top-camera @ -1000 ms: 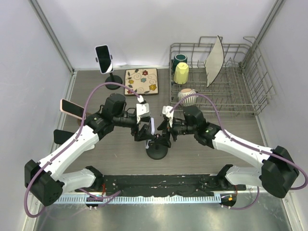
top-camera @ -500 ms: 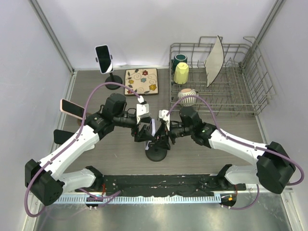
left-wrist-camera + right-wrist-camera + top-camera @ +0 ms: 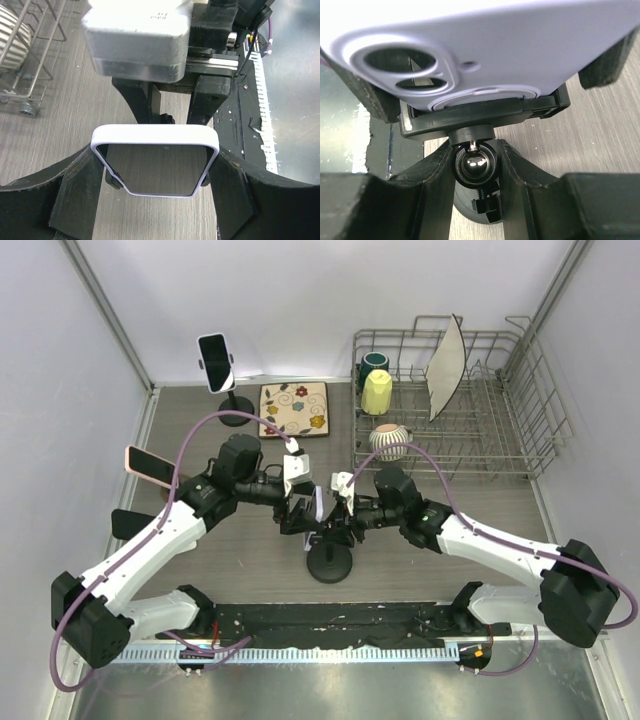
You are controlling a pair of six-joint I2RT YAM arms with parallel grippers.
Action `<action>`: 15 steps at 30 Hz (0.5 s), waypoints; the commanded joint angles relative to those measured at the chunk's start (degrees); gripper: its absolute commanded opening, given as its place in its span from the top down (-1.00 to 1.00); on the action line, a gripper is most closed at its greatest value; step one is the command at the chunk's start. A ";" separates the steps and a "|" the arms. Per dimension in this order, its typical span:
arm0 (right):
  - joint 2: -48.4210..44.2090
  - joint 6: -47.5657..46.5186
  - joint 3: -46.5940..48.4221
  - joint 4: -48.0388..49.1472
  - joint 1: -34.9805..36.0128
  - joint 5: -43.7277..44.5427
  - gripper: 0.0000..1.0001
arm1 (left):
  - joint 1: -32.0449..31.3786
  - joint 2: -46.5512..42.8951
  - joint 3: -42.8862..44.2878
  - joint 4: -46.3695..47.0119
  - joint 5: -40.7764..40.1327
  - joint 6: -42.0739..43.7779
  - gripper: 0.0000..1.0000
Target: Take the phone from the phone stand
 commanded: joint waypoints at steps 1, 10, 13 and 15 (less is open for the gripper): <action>-4.47 2.05 -0.87 4.15 0.14 8.49 0.99 | -0.35 -4.61 0.93 10.22 -1.67 -1.90 -0.34; -8.69 4.78 -5.27 11.26 0.75 24.39 0.99 | -0.35 -8.30 -1.97 20.67 -12.40 -10.42 -0.86; -8.34 4.96 -5.97 12.41 1.46 26.95 0.99 | -0.44 -8.83 -3.12 24.01 -14.86 -12.97 -0.95; -7.90 5.92 -6.85 14.15 2.25 29.59 0.99 | -0.62 -8.92 -3.91 26.56 -16.53 -14.56 -0.96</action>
